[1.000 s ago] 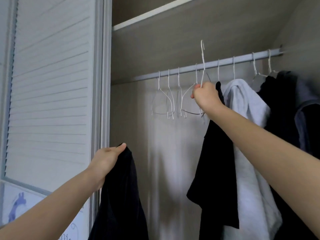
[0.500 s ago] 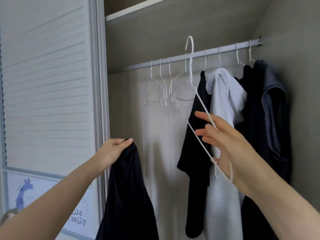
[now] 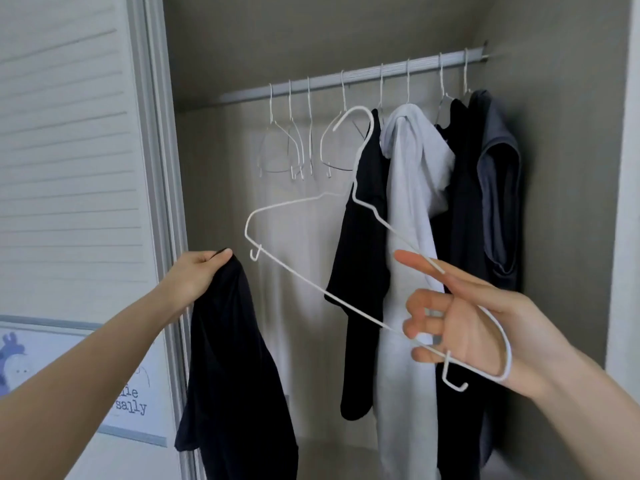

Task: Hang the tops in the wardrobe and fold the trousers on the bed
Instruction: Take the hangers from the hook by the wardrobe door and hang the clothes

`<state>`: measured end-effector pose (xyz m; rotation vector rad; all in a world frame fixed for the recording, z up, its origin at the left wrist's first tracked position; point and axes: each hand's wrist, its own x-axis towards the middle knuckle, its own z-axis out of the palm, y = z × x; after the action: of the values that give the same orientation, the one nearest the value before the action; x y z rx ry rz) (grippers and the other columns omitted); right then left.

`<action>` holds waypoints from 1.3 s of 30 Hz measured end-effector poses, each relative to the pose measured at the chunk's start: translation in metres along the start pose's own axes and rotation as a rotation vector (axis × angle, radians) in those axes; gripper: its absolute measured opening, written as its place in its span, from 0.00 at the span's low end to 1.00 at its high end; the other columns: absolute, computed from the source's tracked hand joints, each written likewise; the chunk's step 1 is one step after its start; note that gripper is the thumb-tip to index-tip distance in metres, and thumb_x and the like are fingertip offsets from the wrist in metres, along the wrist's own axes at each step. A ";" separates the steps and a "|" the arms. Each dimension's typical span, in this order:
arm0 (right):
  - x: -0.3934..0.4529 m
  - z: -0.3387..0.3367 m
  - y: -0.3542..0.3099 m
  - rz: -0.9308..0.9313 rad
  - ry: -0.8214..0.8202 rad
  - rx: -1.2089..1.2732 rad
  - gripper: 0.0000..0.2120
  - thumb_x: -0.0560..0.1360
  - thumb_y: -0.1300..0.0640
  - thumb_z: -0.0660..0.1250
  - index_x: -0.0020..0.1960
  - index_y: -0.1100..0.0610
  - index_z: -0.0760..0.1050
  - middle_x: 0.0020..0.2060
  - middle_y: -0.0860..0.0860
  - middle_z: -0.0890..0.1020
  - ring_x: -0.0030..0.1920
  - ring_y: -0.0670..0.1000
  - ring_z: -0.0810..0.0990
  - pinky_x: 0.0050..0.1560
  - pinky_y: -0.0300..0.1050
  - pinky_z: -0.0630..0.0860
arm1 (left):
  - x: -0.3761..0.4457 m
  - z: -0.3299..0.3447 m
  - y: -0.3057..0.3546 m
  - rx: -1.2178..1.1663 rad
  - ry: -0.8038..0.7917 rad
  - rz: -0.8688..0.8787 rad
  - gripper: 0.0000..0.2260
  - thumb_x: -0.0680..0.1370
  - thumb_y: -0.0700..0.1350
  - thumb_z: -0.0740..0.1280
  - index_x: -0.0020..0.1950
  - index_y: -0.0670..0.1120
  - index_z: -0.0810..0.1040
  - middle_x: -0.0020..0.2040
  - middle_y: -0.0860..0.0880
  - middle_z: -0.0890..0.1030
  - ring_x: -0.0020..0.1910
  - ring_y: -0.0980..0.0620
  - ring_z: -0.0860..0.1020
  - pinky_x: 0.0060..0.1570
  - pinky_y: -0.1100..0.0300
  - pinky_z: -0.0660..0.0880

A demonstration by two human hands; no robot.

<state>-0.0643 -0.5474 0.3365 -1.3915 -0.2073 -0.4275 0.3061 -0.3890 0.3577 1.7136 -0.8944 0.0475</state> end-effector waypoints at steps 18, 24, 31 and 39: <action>0.032 -0.021 0.075 0.210 -0.104 0.079 0.24 0.76 0.54 0.66 0.71 0.52 0.69 0.32 0.58 0.77 0.33 0.56 0.78 0.53 0.69 0.73 | -0.020 0.018 0.028 0.235 -0.296 0.329 0.22 0.81 0.50 0.63 0.32 0.41 0.66 0.30 0.48 0.63 0.29 0.54 0.63 0.30 0.64 0.62; 0.044 -0.010 0.083 0.254 -0.074 -0.237 0.18 0.79 0.53 0.62 0.68 0.45 0.72 0.32 0.62 0.77 0.31 0.61 0.81 0.51 0.73 0.74 | -0.027 0.012 0.025 0.395 -0.212 0.487 0.18 0.82 0.53 0.61 0.33 0.51 0.73 0.31 0.54 0.73 0.31 0.56 0.72 0.37 0.63 0.69; 0.031 -0.034 0.031 0.154 0.005 -0.314 0.21 0.75 0.51 0.64 0.68 0.49 0.74 0.27 0.56 0.69 0.21 0.50 0.65 0.39 0.62 0.78 | -0.013 -0.031 -0.007 0.731 -0.143 0.382 0.15 0.82 0.54 0.60 0.40 0.51 0.79 0.32 0.52 0.77 0.36 0.47 0.76 0.41 0.53 0.73; 0.047 -0.010 0.052 0.226 -0.048 -0.367 0.20 0.74 0.53 0.65 0.66 0.47 0.75 0.27 0.55 0.67 0.21 0.49 0.64 0.37 0.54 0.79 | -0.022 -0.007 0.003 0.421 -0.126 0.252 0.24 0.81 0.53 0.64 0.29 0.41 0.66 0.24 0.52 0.63 0.24 0.56 0.61 0.26 0.65 0.60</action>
<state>-0.0018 -0.5588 0.3059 -1.7652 -0.0075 -0.2506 0.2915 -0.3714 0.3530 1.9946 -1.2583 0.3182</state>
